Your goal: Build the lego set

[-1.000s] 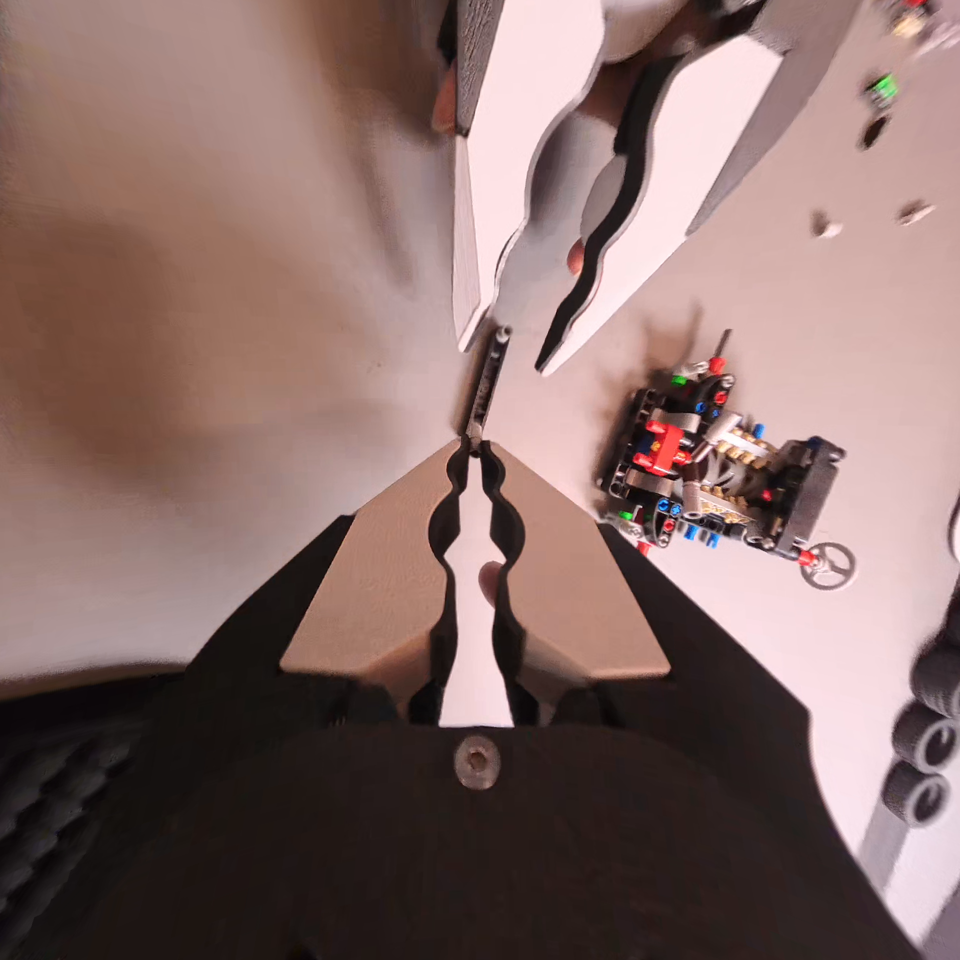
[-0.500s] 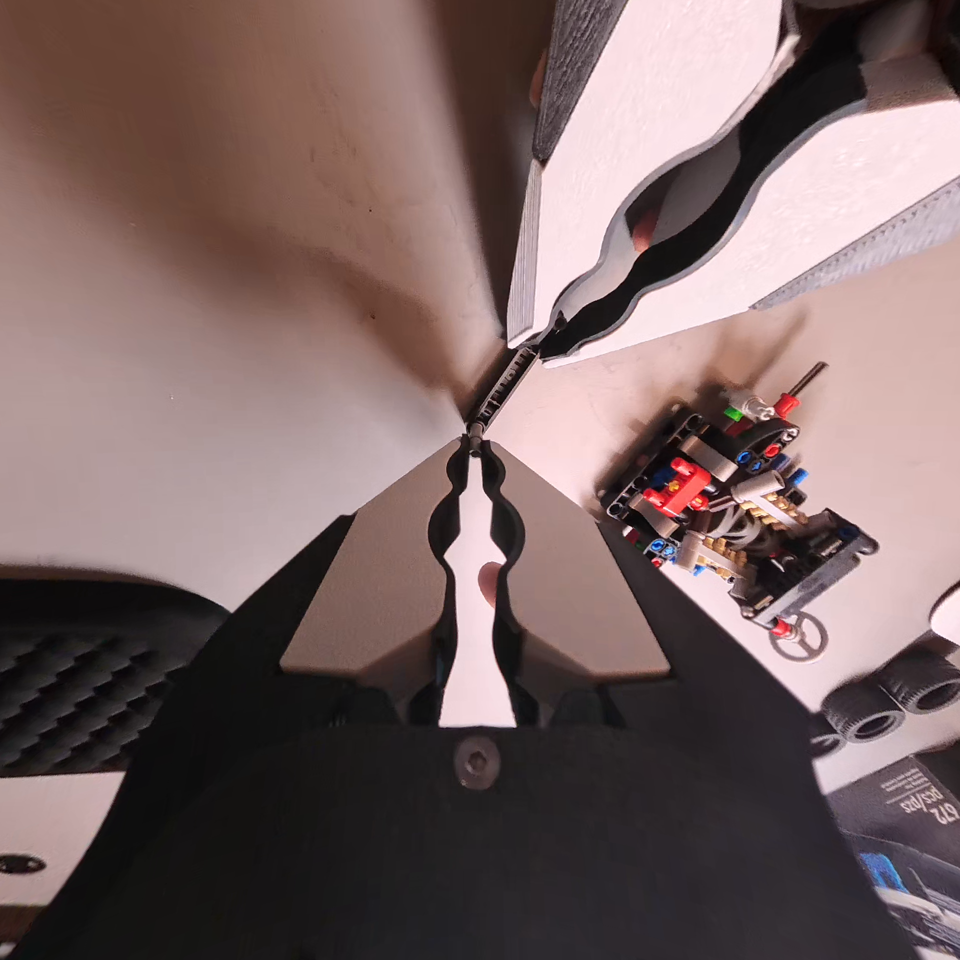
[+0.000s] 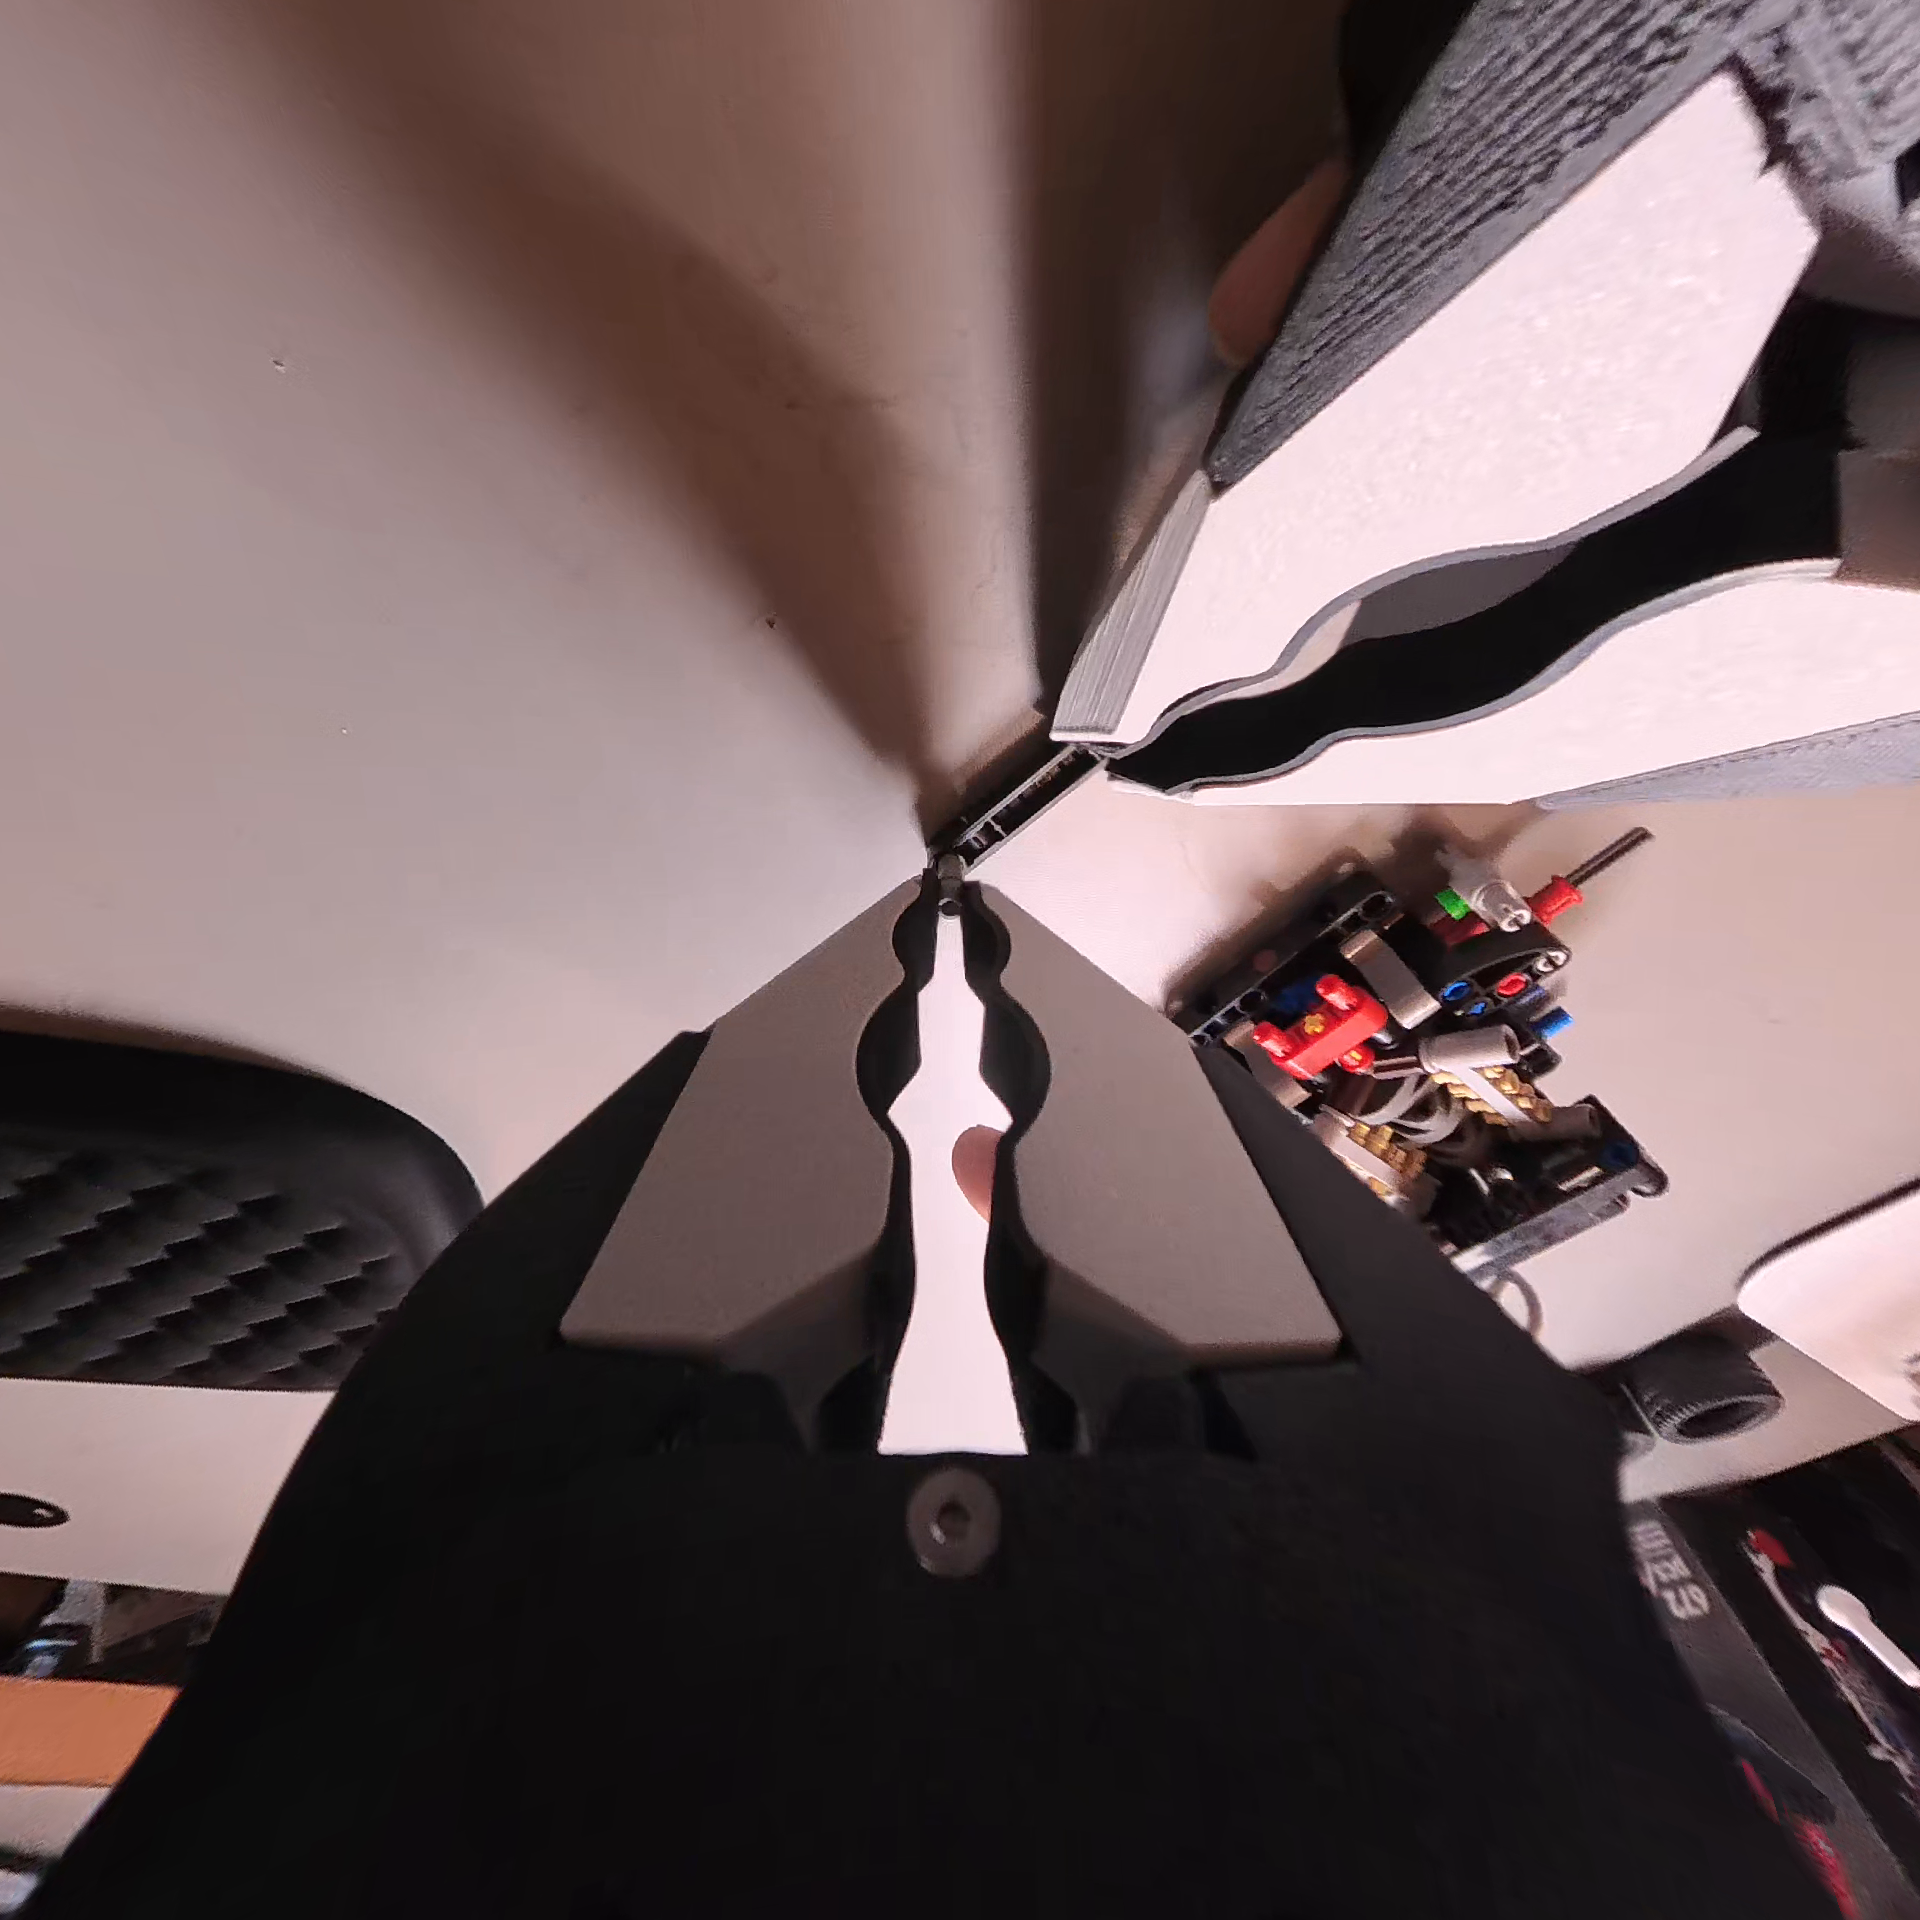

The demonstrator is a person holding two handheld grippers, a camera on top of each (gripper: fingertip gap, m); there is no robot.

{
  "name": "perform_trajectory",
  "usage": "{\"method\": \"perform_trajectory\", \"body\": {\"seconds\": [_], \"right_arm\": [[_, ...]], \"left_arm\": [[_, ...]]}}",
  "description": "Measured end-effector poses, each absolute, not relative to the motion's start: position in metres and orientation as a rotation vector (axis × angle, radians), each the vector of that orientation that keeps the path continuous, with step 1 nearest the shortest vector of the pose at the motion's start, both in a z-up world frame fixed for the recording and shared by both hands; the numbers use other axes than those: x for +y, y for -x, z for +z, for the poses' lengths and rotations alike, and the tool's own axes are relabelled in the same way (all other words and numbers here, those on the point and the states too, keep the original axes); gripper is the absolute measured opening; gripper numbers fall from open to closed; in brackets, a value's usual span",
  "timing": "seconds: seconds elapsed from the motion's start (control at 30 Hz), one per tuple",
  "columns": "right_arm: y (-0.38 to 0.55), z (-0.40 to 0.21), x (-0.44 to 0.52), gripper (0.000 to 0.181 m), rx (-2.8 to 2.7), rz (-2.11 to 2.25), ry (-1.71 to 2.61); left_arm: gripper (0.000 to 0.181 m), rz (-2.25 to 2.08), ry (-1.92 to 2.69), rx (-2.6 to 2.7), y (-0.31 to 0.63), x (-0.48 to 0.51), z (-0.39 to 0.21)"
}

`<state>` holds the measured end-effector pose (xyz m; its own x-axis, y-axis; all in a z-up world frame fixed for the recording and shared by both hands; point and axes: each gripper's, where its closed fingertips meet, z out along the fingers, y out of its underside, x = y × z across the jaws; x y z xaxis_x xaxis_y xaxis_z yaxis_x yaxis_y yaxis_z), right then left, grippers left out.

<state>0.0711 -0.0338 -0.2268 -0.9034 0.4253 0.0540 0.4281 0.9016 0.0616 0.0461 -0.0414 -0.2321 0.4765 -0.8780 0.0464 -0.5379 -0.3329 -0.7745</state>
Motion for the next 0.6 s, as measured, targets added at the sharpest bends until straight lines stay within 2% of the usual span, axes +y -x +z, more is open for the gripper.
{"method": "perform_trajectory", "body": {"seconds": [0.37, 0.6], "right_arm": [[-0.0710, -0.2271, -0.0336, 0.003, -3.023, -0.125, 0.783], [-0.0735, -0.2285, -0.0318, 0.003, -3.073, -0.267, 0.688]], "left_arm": [[0.007, -0.611, 2.023, 1.157, -0.0461, -0.0415, -0.2322], [0.007, -0.609, 2.017, 1.165, -0.0468, -0.0424, -0.2322]]}}
